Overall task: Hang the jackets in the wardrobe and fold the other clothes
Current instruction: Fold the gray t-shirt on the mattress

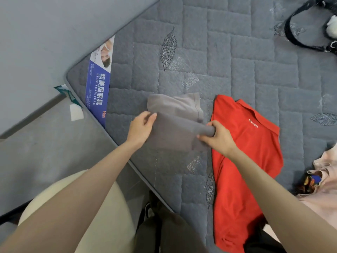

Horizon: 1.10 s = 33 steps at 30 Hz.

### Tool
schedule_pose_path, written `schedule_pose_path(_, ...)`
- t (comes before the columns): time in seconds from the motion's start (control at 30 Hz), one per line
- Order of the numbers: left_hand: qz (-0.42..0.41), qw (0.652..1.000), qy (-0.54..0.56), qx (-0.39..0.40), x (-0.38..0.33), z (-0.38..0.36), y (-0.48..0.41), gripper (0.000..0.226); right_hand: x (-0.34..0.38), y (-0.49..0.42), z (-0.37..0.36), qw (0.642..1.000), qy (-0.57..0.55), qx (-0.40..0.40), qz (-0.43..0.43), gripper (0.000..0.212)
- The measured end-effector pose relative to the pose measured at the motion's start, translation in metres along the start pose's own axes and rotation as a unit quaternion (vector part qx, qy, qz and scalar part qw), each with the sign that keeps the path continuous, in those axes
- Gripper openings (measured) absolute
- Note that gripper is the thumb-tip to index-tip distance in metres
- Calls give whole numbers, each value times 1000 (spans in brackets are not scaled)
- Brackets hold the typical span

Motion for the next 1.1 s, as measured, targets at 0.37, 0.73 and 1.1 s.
schedule_pose_path(0.37, 31, 998, 27, -45, 24, -44, -49, 66, -2, -82, -56, 982, -124, -65, -126, 77)
schedule_pose_path(0.73, 62, 987, 72, -126, 45, -67, -65, 61, -16, -91, -77, 984, -69, -128, -100, 63)
schedule_pose_path(1.1, 75, 965, 177, -176, 65, 11, 94, 48, 44, 55, -95, 987, -128, -96, -23, 50)
Point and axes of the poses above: each hand's wrist, its own y-axis away from the middle knuckle, its own z-axis out of the back of the hand, x = y × z, the point moved 4 cm from there along -y, towards the middle knuckle, and after that the axes turned 4 degrees about x, right-handed, at the moved point
